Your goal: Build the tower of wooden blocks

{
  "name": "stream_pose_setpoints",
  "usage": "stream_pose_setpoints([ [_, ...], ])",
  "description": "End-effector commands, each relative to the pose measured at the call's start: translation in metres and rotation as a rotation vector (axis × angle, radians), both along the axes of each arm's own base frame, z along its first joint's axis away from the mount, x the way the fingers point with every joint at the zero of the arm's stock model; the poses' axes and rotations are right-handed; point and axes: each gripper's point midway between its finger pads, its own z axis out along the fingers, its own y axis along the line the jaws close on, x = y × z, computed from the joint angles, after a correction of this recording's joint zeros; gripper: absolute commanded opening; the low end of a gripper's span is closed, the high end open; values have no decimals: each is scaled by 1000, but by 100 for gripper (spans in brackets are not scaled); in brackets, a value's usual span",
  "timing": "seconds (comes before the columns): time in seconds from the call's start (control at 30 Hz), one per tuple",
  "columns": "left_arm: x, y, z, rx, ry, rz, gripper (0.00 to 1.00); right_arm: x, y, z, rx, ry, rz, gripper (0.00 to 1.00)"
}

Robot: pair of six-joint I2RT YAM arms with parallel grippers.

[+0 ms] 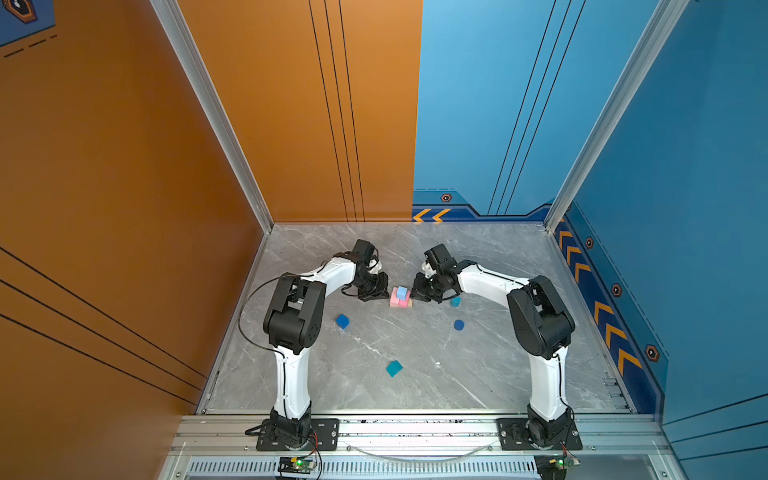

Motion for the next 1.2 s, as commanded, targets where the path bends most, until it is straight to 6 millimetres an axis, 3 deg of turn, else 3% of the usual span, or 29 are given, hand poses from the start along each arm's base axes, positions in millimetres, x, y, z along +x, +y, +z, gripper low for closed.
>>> stream_pose_setpoints([
  [0.0,-2,-3,-2,10,9,-17,0,6,-5,-2,-23,-4,-15,0],
  [1.17,1,-14,4,-8,-2,-32,0,7,-12,-8,-31,10,-27,0],
])
